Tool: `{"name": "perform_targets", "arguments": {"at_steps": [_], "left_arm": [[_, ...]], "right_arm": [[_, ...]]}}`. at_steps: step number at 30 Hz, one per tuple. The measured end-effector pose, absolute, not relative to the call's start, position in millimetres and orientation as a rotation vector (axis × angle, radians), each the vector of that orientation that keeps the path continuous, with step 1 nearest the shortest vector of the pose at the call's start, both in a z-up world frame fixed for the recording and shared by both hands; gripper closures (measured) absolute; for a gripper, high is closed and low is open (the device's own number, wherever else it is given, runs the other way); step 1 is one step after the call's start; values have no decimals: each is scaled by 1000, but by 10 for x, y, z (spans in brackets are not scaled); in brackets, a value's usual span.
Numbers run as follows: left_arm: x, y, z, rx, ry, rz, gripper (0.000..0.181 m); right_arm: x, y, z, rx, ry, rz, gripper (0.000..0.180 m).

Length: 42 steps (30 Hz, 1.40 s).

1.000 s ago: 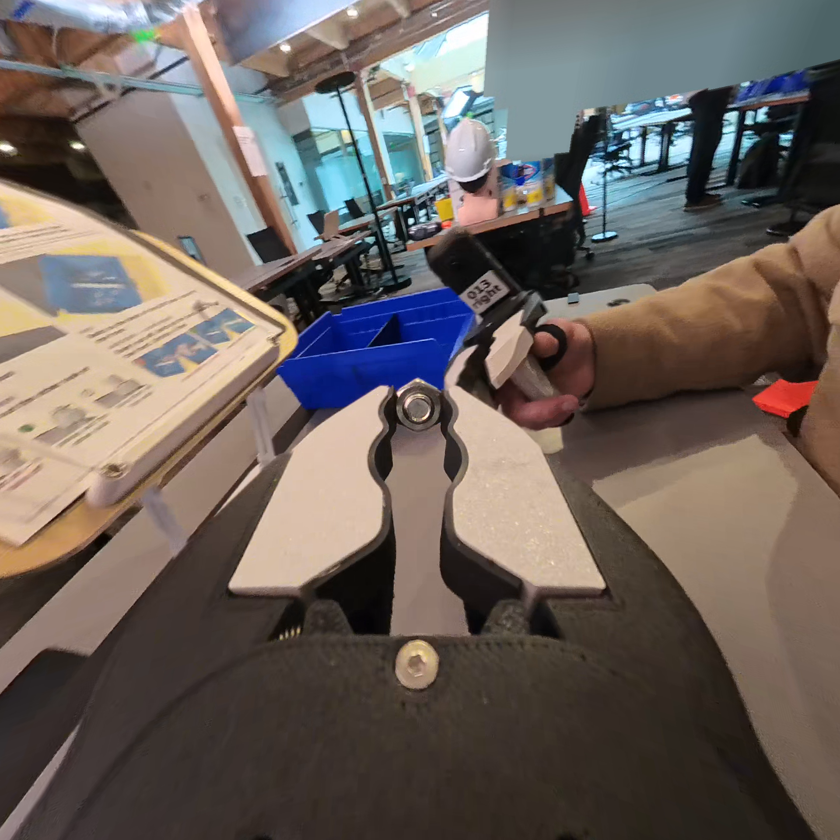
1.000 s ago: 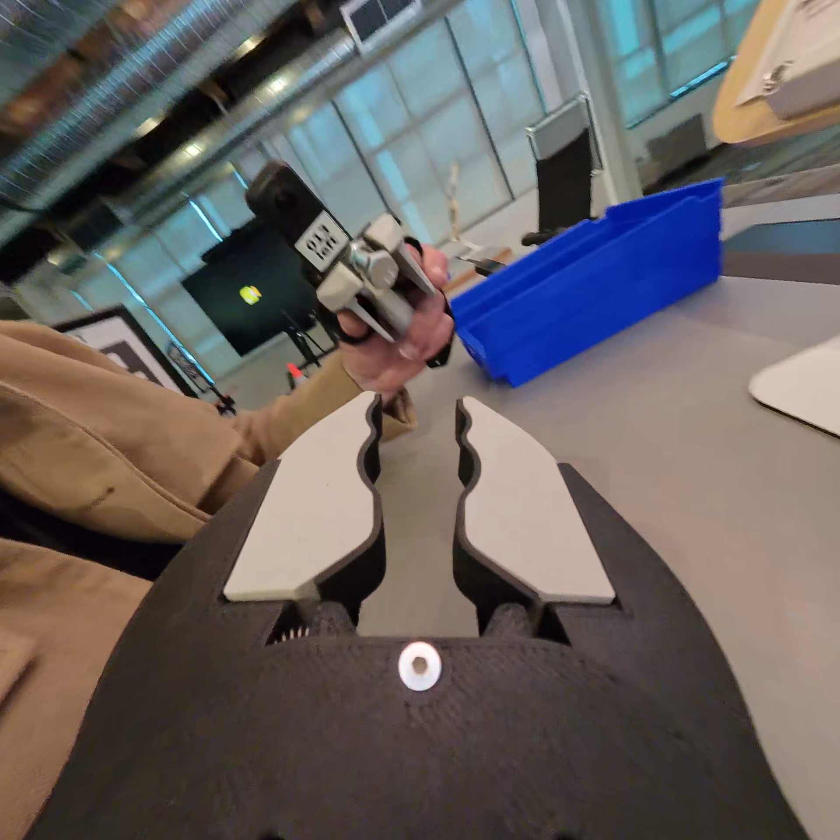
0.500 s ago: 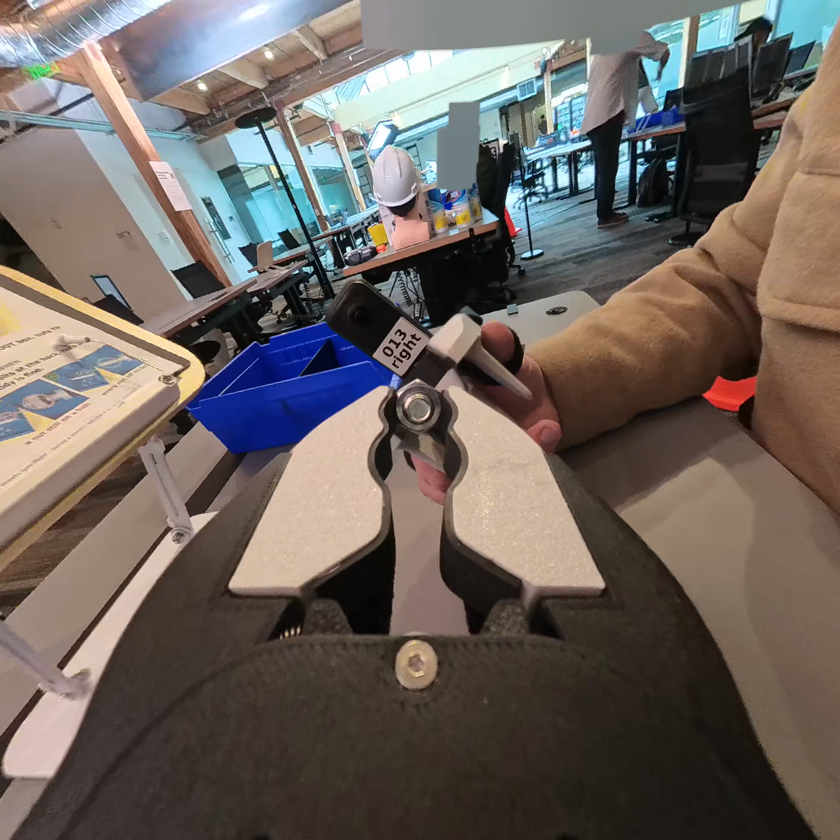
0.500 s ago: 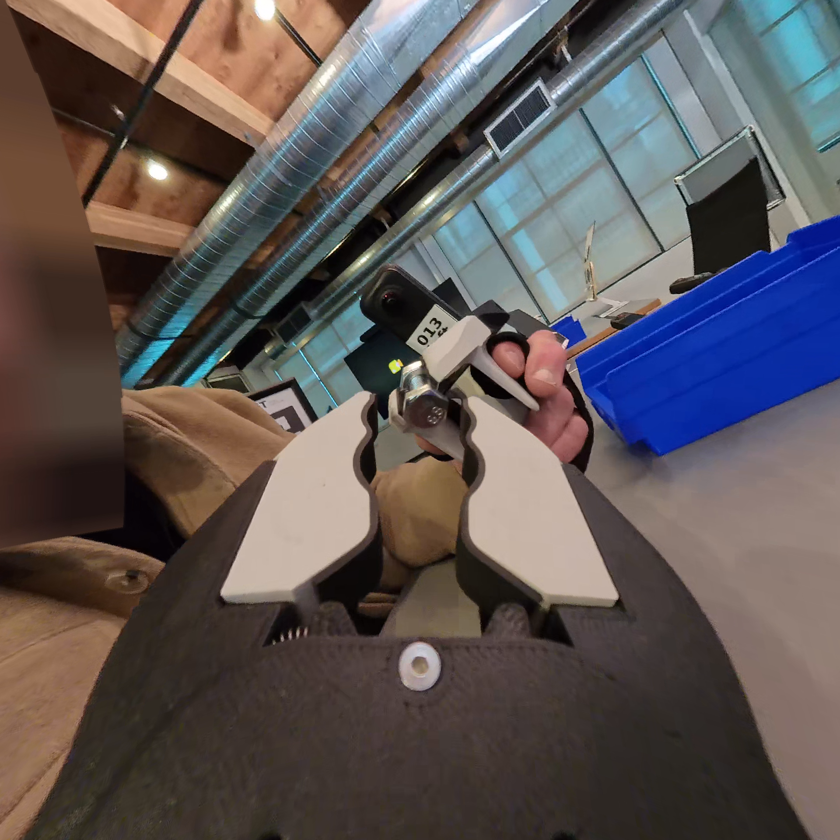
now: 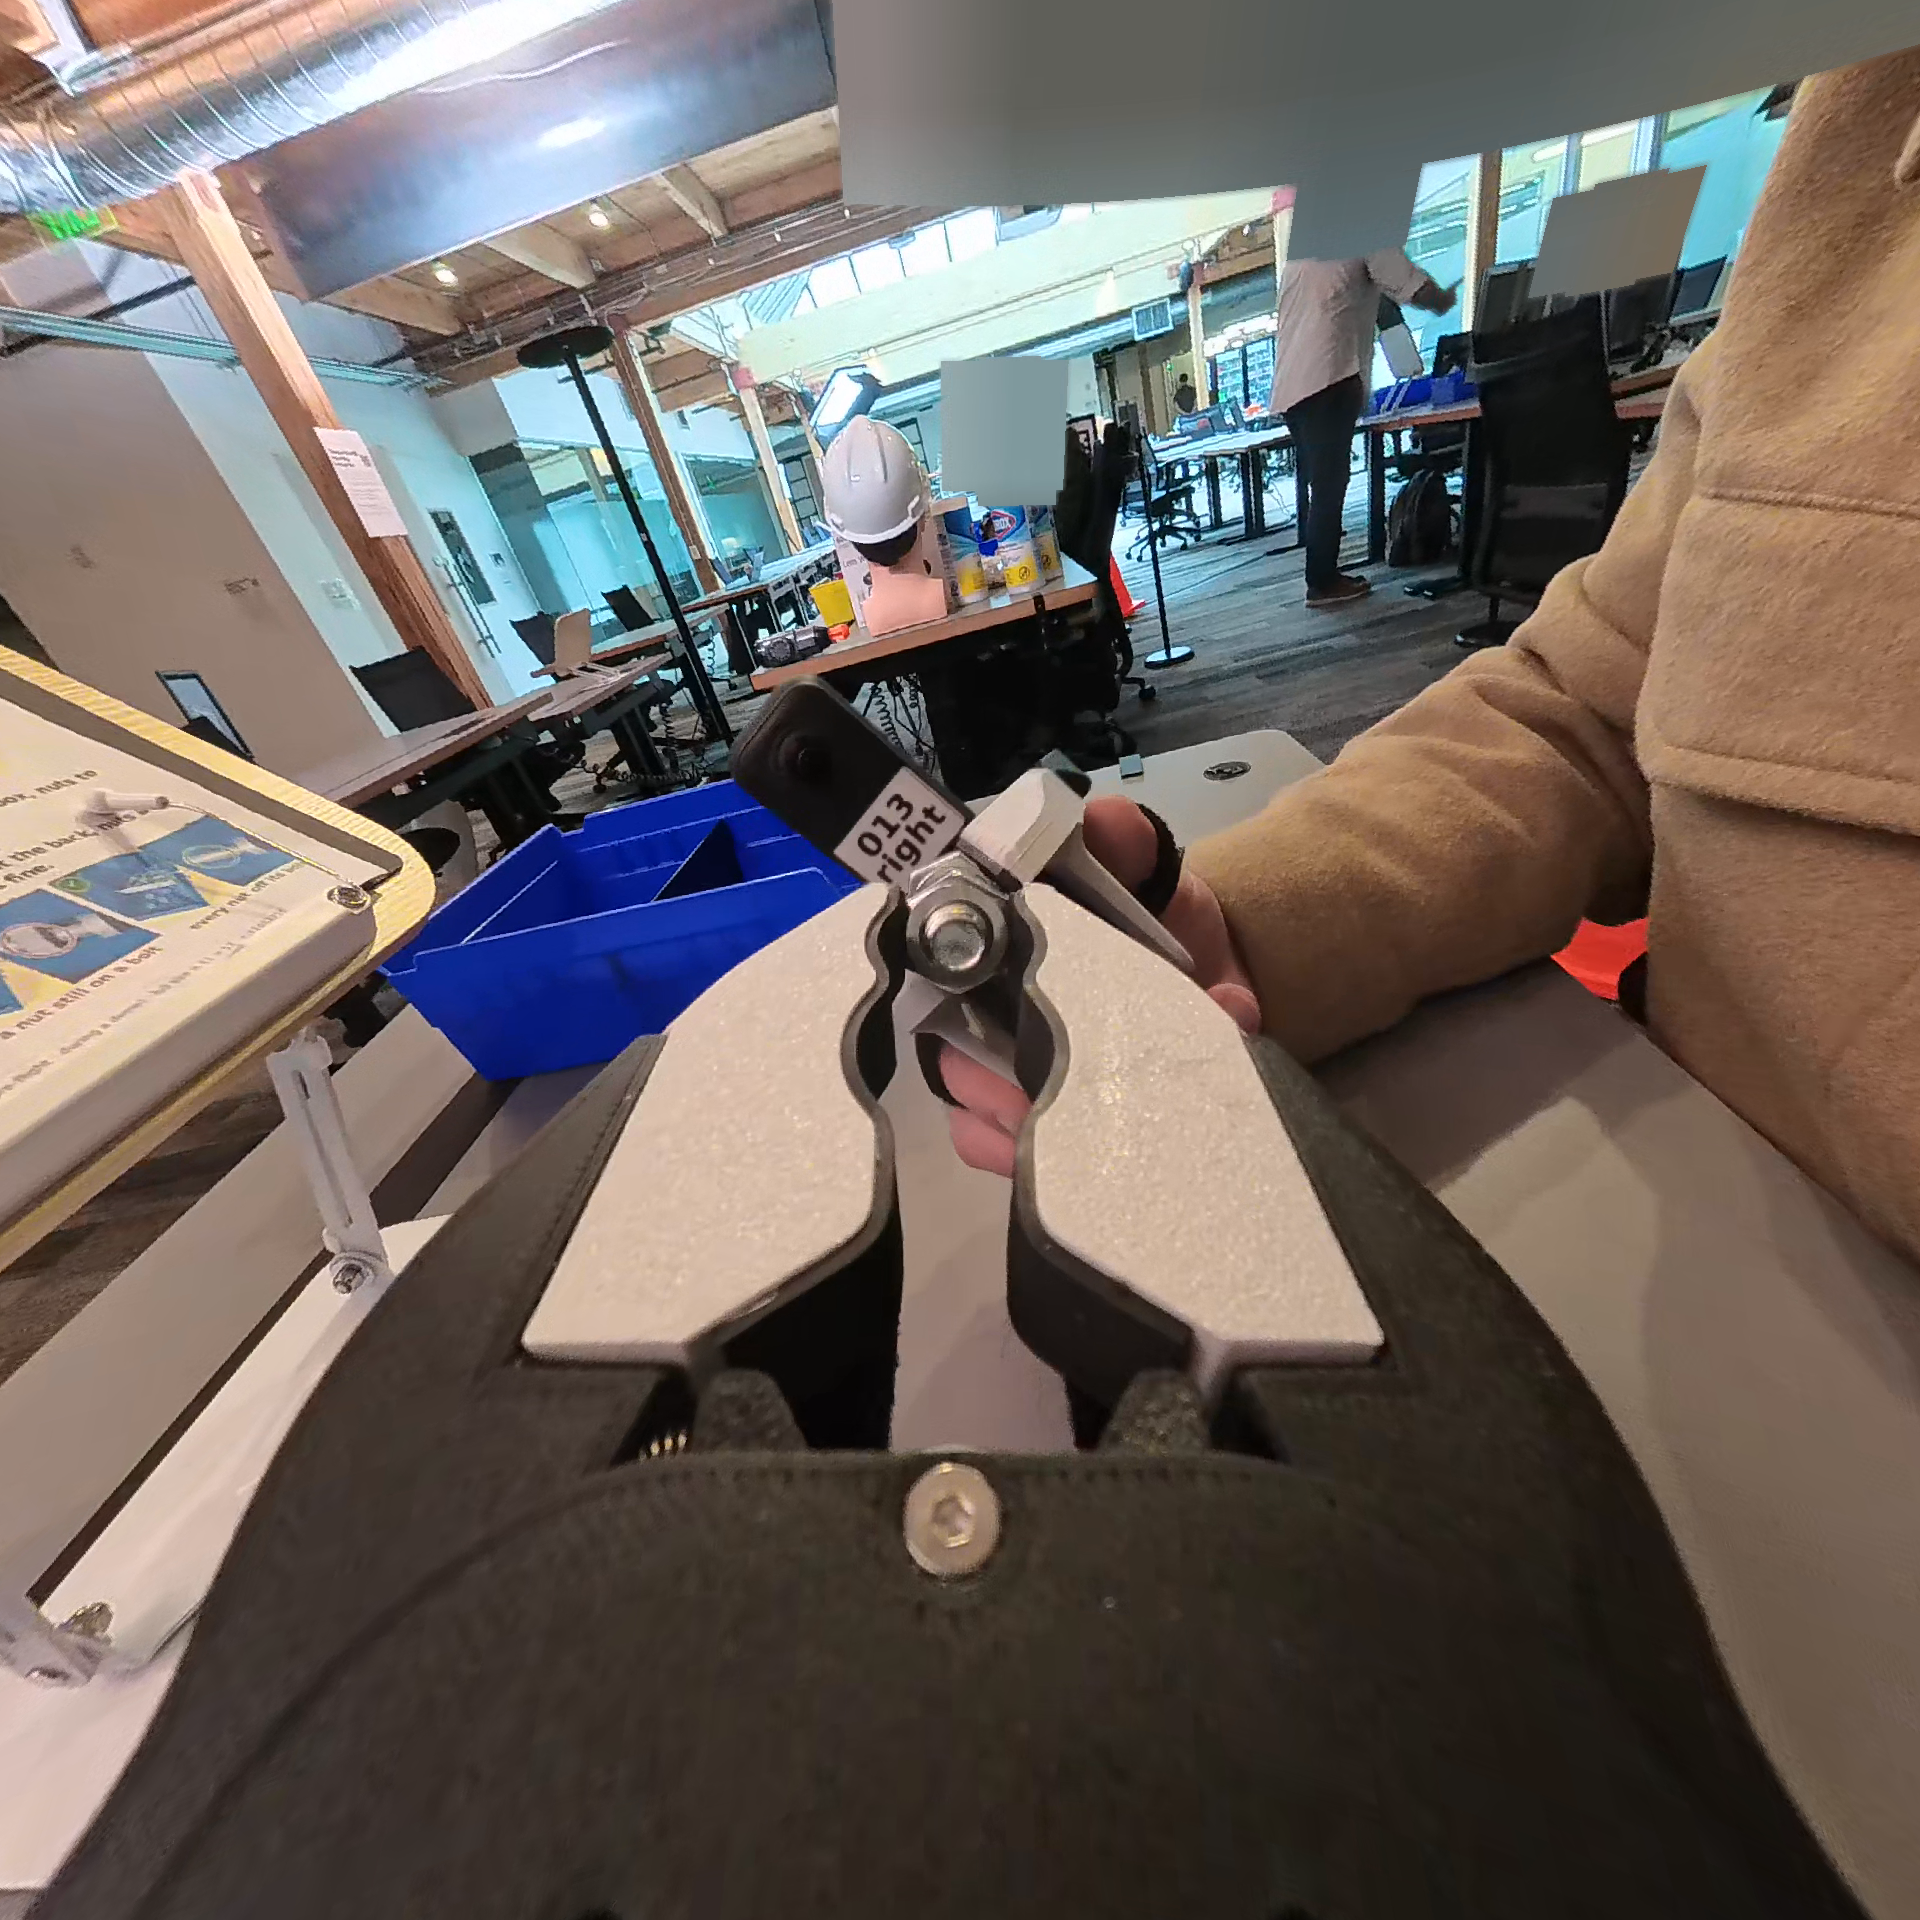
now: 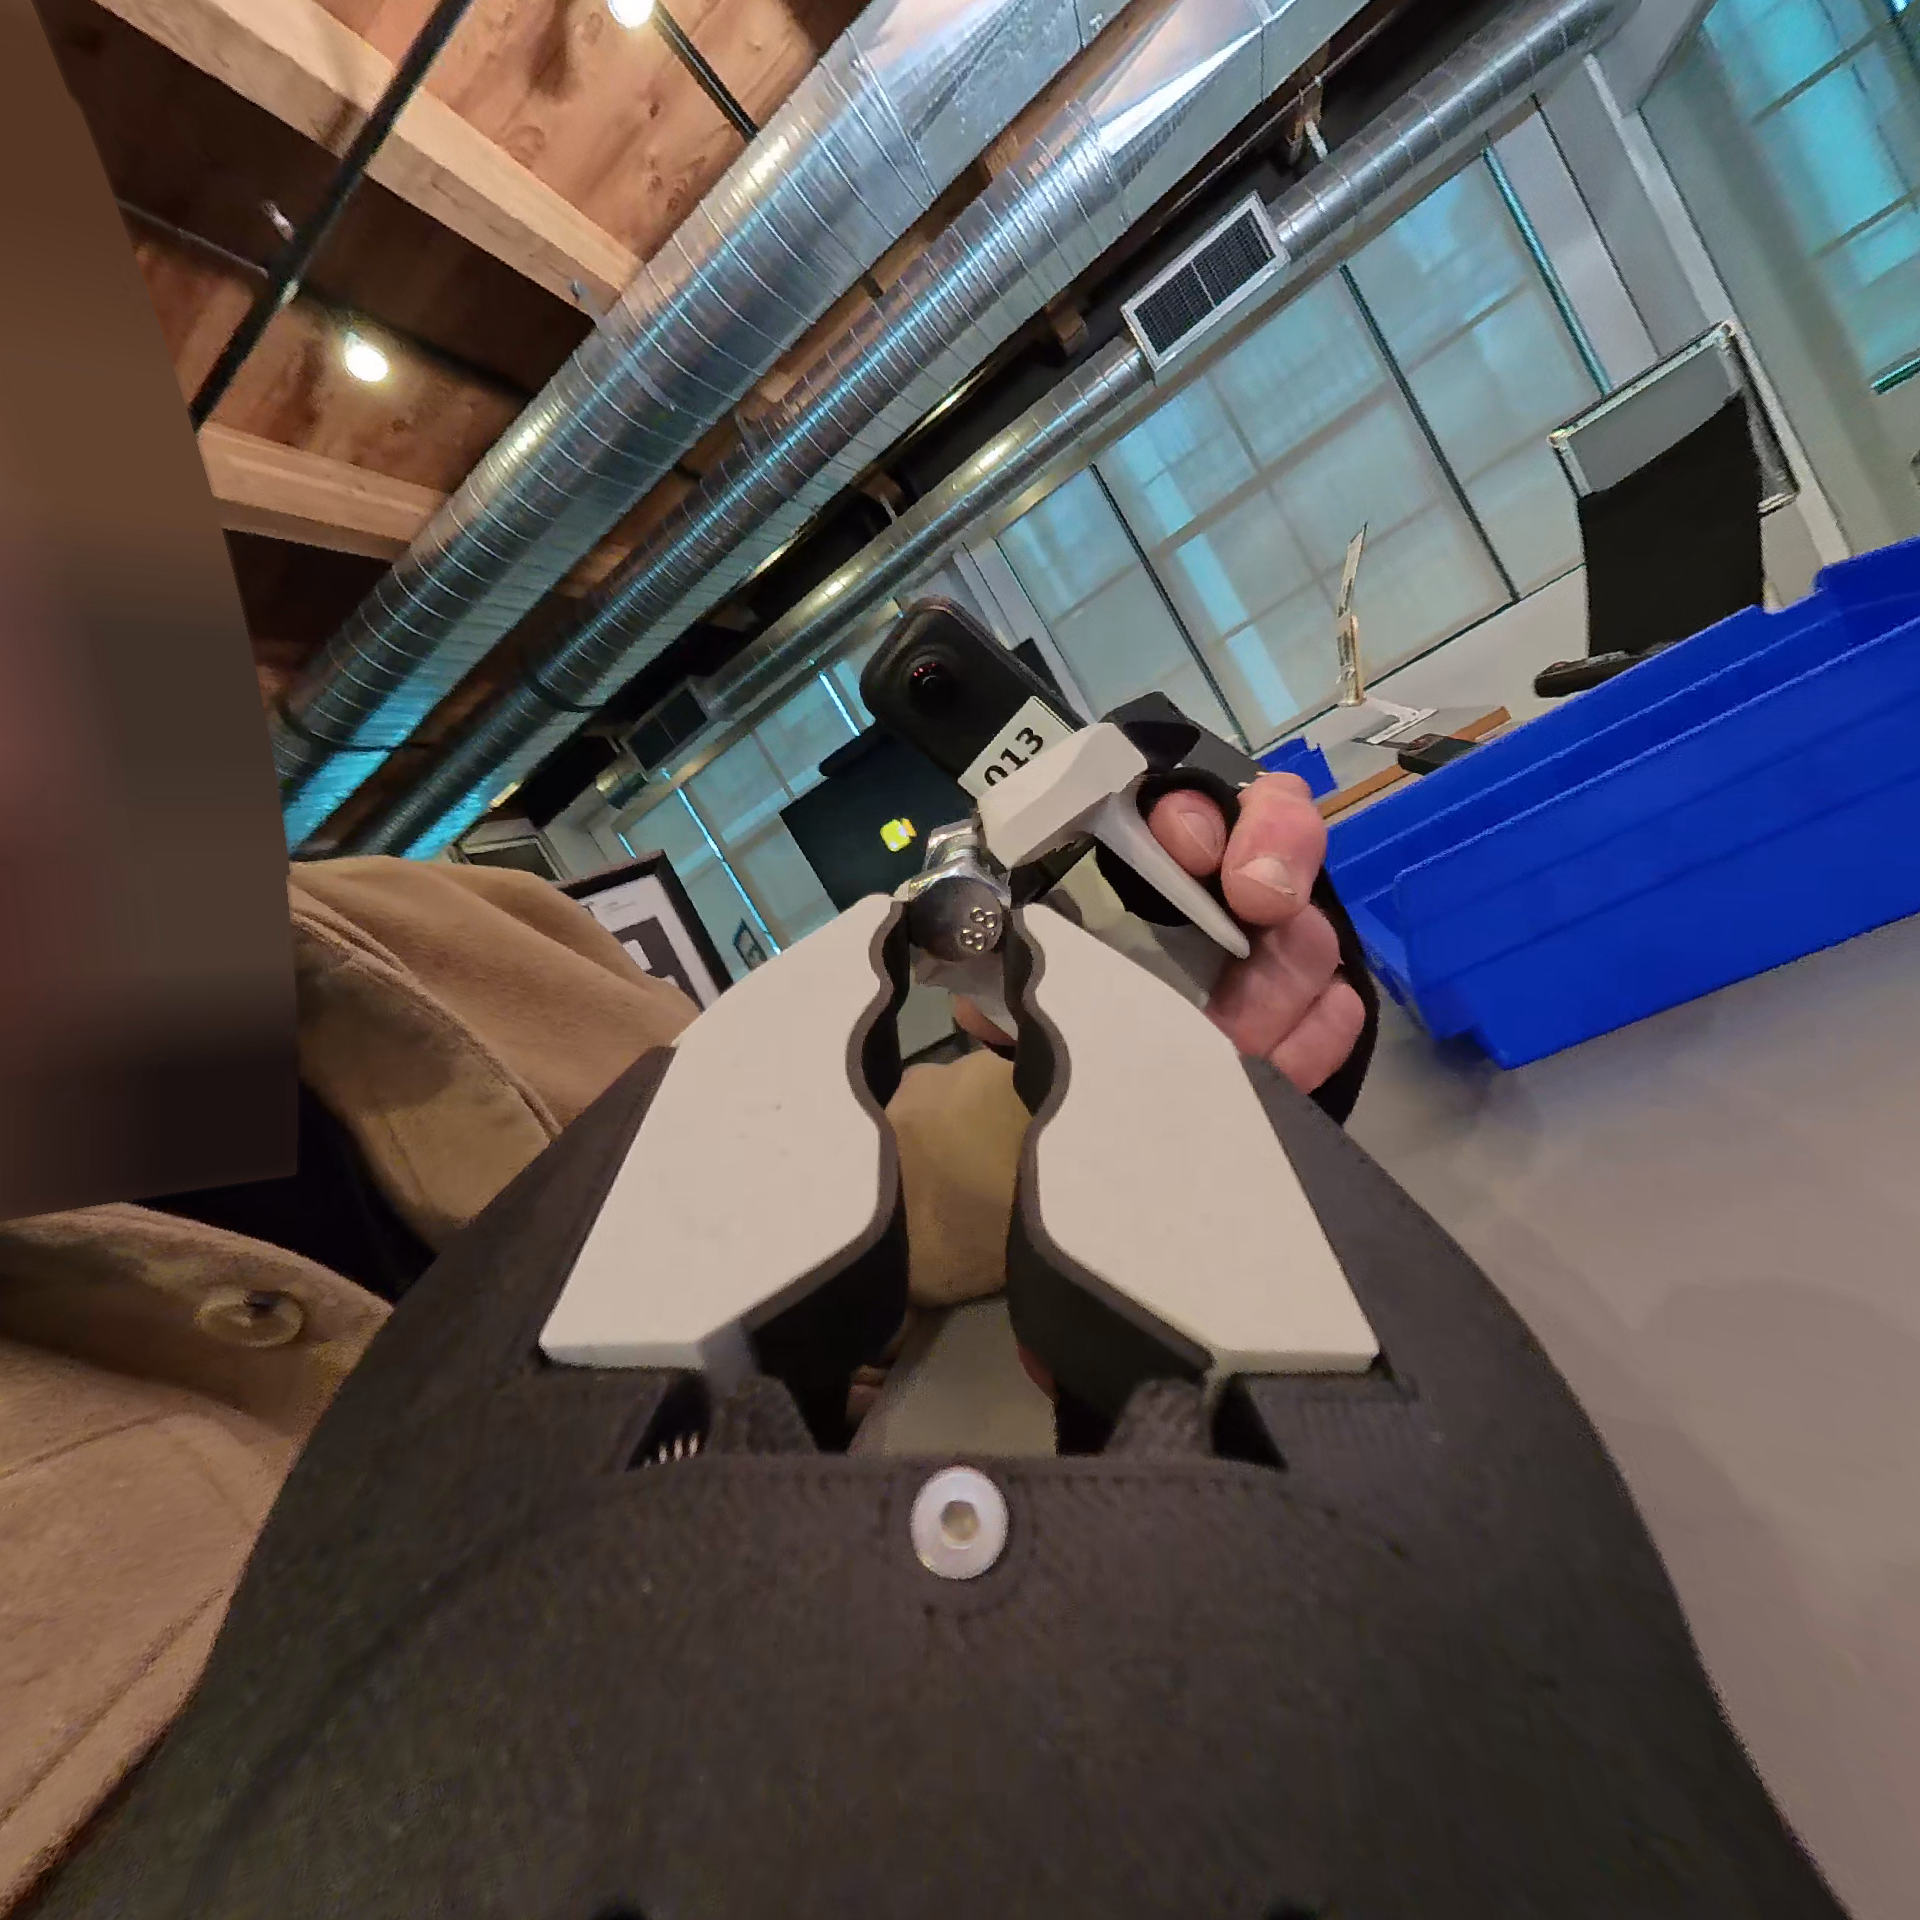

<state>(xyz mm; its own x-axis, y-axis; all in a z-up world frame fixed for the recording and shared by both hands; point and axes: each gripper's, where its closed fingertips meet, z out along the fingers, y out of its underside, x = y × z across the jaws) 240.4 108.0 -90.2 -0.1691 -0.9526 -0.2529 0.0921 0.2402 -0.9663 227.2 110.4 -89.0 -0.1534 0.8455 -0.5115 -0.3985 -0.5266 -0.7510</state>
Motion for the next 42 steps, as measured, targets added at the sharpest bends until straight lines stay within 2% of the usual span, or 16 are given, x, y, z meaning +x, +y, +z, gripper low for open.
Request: {"name": "perform_targets", "arguments": {"at_steps": [7,11,19,32,42], "left_arm": [[2383,1079,-918,-882,1410,-1171,163],[2359,1097,-915,-890,1414,-1158,157],[2290,1246,-971,-985,1443,-1020,141],[2354,1186,-1232,-1033,1586,-987,160],[2346,1184,-1246,-1029,1580,-1021,164]], "right_arm": [[2272,1105,-893,-1243,-618,1704,162],[2321,1137,-889,-1259,-631,1631,162],[2407,1235,-1029,-1400,-843,1121,162],[2298,1165,-1180,-1475,-978,1004,162],[2304,1171,-1146,-1465,-977,954,162]]}}
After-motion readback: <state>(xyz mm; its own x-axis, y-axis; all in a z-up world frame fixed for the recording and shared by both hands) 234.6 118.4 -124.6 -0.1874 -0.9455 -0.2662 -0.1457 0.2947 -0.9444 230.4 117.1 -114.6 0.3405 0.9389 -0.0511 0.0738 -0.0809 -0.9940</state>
